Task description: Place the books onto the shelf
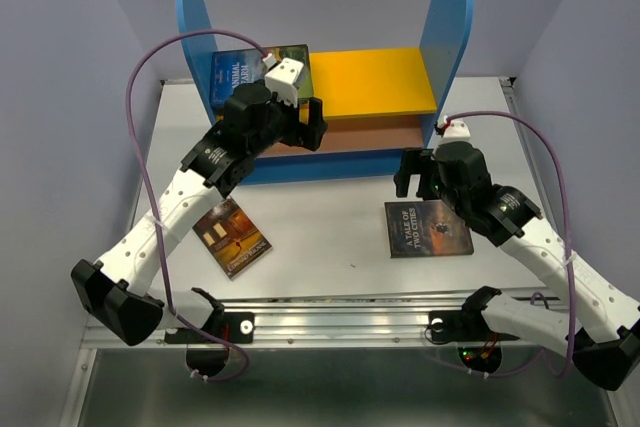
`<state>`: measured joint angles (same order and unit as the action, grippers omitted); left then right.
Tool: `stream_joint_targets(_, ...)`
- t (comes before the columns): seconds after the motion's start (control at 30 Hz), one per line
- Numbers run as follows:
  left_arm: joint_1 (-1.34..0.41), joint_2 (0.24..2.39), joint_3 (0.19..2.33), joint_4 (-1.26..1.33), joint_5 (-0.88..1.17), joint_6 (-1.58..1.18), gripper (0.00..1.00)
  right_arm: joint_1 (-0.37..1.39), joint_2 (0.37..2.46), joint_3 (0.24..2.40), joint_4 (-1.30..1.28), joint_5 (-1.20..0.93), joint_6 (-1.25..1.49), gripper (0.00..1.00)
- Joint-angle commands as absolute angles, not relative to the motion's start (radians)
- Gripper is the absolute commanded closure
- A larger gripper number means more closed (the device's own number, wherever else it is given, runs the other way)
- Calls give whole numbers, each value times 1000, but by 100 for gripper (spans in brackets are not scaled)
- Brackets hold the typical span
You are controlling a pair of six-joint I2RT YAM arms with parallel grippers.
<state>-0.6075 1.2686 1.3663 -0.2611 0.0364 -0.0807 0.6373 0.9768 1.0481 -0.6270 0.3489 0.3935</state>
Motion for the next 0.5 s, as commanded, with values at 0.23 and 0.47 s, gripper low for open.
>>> stream_joint_targets(0.23, -565, 1299, 1480, -299, 71, 58, 1, 644, 966, 1052, -626, 402, 393, 0)
stream_joint_targets(0.47, -519, 1311, 1491, -284, 115, 98, 1, 644, 960, 1051, -627, 399, 391, 0)
